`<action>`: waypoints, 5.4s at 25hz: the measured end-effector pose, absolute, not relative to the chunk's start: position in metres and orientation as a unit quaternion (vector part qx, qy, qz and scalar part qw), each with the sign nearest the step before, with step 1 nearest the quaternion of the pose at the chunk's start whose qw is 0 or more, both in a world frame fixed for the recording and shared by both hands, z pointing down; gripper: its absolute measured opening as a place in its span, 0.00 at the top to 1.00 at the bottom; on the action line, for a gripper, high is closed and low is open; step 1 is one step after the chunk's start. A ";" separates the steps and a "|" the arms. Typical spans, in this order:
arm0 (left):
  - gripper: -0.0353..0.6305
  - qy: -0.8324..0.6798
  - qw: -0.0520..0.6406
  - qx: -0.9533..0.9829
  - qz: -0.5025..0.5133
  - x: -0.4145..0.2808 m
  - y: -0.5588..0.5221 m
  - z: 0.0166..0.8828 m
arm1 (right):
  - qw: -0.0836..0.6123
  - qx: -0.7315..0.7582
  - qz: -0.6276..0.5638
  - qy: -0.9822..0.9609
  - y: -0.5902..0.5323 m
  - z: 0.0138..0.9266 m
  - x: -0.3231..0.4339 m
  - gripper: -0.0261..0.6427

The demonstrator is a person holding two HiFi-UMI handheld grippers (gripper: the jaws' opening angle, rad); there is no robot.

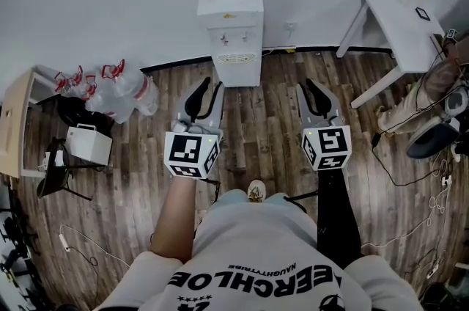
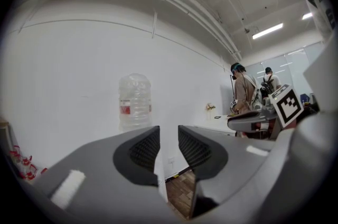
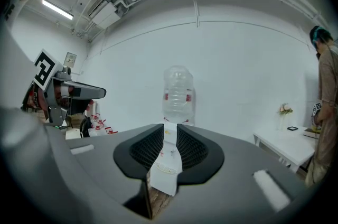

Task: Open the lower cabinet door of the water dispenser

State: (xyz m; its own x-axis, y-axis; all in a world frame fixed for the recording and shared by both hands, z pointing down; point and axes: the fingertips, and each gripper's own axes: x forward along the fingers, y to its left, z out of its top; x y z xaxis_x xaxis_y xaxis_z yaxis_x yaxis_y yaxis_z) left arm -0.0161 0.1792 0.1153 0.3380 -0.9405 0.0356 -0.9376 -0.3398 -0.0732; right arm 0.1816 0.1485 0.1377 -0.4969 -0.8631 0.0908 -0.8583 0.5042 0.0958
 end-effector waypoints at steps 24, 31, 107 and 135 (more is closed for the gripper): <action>0.78 0.550 0.026 -0.834 -0.043 0.021 0.178 0.109 | 0.055 0.513 -0.017 -0.857 0.159 0.132 0.210 0.87; 0.78 0.546 0.028 -0.836 -0.051 0.025 0.176 0.108 | 0.050 0.510 -0.016 -0.858 0.157 0.129 0.208 0.87; 0.78 0.384 0.021 -0.921 -0.057 -0.050 -0.197 0.114 | 0.116 0.560 0.002 -0.820 -0.192 0.140 0.065 0.87; 0.78 0.446 -0.014 -0.892 -0.065 0.043 -0.270 0.150 | 0.145 0.502 -0.009 -0.853 -0.274 0.170 0.150 0.87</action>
State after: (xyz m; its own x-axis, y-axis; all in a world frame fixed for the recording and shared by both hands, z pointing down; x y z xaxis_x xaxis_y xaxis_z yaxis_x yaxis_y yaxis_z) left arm 0.0426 -0.2696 0.1505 0.5927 -0.7950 0.1289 -0.7986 -0.6009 -0.0342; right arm 0.1502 -0.2744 0.1698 -0.4539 -0.8590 0.2369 -0.8535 0.4955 0.1613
